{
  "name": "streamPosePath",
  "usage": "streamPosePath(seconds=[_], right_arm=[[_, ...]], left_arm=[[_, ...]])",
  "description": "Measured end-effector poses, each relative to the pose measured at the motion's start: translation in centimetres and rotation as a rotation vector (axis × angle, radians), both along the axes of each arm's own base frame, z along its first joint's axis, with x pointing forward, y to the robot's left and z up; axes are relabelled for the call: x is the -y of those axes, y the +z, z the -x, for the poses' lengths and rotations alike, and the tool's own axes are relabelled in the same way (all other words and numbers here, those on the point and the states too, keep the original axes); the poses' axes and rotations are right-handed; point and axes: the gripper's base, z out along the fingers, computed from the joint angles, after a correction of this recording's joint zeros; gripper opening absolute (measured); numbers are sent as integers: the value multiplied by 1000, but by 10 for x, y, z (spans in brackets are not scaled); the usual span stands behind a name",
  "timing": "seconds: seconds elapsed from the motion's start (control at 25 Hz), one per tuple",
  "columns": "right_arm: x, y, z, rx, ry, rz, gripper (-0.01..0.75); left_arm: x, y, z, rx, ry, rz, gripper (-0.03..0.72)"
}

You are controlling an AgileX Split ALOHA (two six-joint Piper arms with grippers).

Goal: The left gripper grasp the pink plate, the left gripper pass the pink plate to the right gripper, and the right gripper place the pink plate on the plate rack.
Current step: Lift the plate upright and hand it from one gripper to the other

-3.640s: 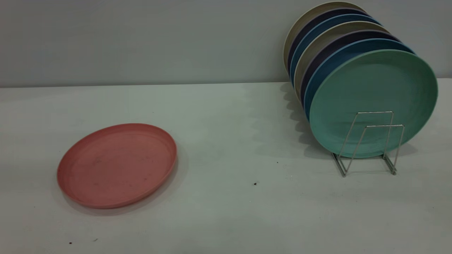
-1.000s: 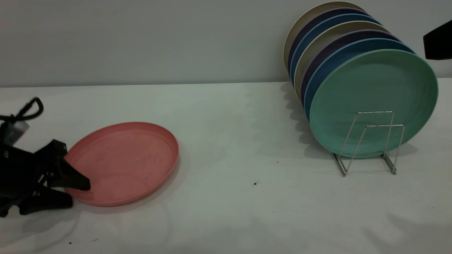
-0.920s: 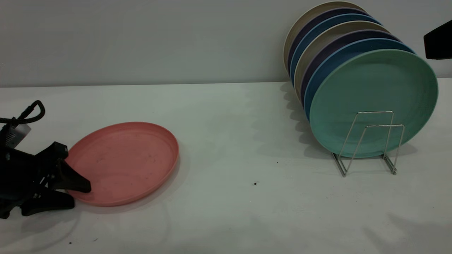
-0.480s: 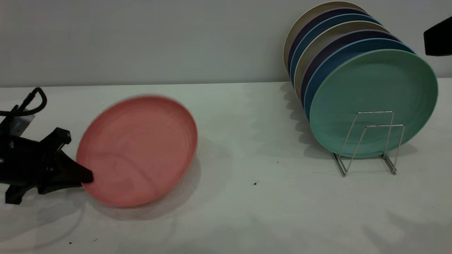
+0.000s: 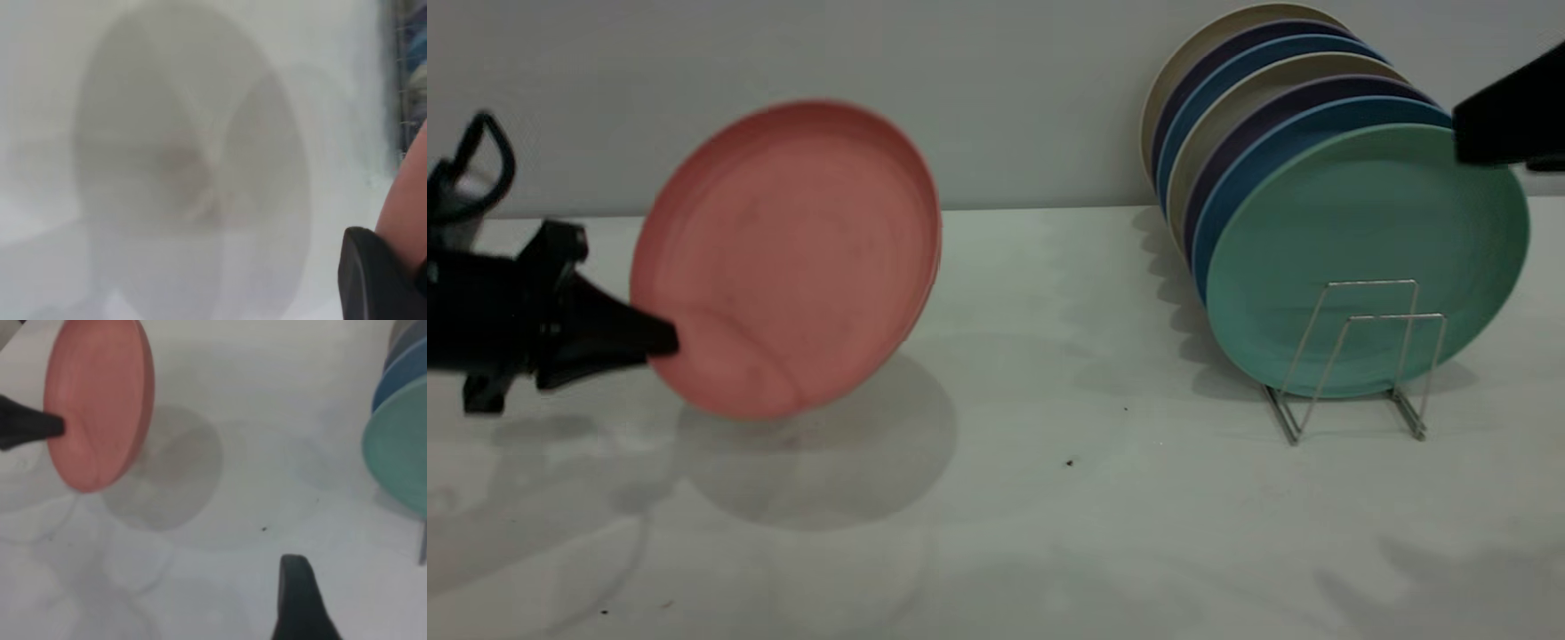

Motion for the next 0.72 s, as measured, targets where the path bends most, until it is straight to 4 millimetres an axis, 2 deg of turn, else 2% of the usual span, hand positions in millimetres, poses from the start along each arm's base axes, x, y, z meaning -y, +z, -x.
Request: streamPosePath(seconds=[0.08,0.28,0.48,0.72], right_arm=[[-2,-8,-5,-24,17,-17,484],[-6,-22,-15,-54,50,-61,484],[-10,-33,-21,-83,85,-102,484],[-13,-35,-22,-85,106,-136,484]], left_arm=[[13,10,-1,32,-41,-8,17],[60,28,-6,92,-182,-30,17],[105,33,-10,98,-269,-83,16],[148,40,-9,126,-358,-109,16]])
